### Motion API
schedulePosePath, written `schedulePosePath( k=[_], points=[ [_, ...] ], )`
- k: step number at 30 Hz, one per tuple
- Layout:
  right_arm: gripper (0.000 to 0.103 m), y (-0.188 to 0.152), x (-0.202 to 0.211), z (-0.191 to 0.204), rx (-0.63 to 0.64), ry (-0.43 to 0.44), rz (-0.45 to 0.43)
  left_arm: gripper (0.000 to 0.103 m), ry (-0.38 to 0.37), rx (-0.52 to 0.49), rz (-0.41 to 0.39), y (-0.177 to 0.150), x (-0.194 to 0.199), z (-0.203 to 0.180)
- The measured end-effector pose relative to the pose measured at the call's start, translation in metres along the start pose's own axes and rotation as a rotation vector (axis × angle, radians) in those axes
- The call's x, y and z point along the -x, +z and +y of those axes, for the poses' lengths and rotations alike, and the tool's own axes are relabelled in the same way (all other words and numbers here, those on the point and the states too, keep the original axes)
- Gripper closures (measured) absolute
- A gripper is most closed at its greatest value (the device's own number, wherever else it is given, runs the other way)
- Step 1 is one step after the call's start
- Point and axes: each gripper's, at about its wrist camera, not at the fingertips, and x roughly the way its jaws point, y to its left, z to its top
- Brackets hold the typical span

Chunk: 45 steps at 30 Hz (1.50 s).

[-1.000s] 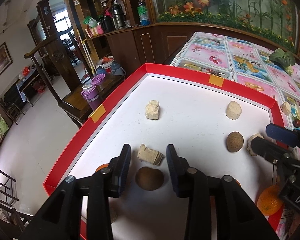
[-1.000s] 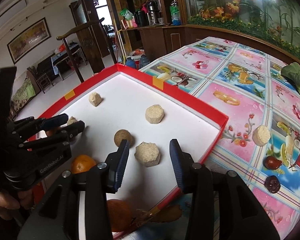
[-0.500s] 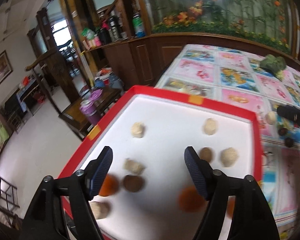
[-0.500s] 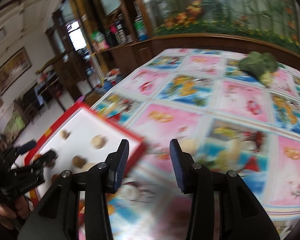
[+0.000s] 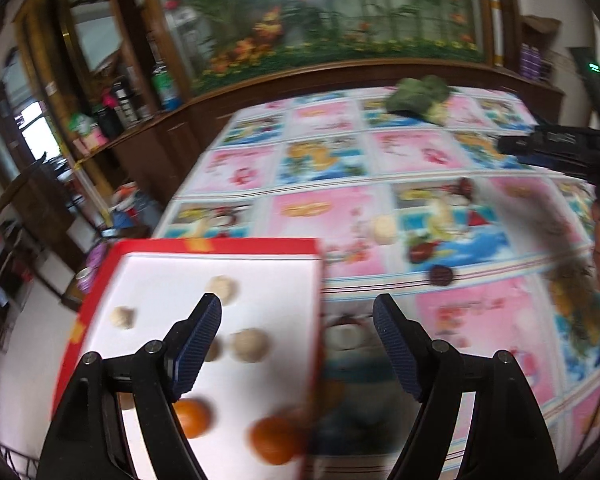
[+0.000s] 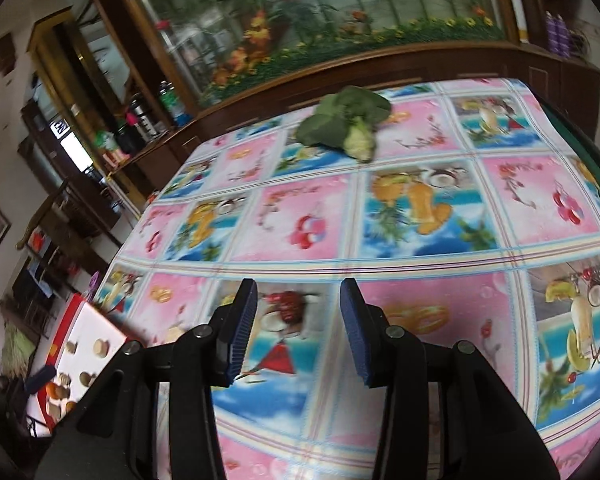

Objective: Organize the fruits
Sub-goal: 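Swing both open tools back over the table toward the dates, then grasp a red date with the right tool while the left tool grasps a dark date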

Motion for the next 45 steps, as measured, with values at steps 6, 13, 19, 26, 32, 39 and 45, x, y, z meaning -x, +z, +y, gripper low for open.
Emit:
schedulePosePath(
  k=[6, 13, 19, 26, 32, 39, 45],
  points=[
    [0.058, 0.002, -0.023, 0.001, 0.013, 0.001, 0.045, 0.025, -0.075, -0.043, 0.039, 0.0, -0.01, -0.033],
    [0.058, -0.006, -0.061, 0.022, 0.105, -0.088, 0.114, 0.025, -0.104, -0.014, 0.099, 0.001, -0.024, -0.041],
    [0.082, -0.011, -0.076, 0.031, 0.219, -0.2, 0.134, 0.025, -0.14, 0.0, 0.14, 0.002, -0.03, -0.048],
    [0.083, 0.002, -0.058, 0.009, 0.099, -0.143, 0.131, 0.025, -0.162, 0.005, 0.164, 0.013, -0.047, -0.064],
    [0.083, 0.01, -0.038, 0.006, 0.043, -0.111, 0.083, 0.033, -0.17, 0.012, 0.18, 0.015, -0.058, -0.073],
    [0.083, 0.009, -0.038, 0.013, 0.043, -0.076, 0.095, 0.049, -0.182, 0.014, 0.185, 0.015, -0.064, -0.074],
    [0.083, 0.001, -0.042, 0.019, 0.049, -0.043, 0.141, 0.064, -0.225, 0.02, 0.173, 0.016, -0.066, -0.076]
  ],
)
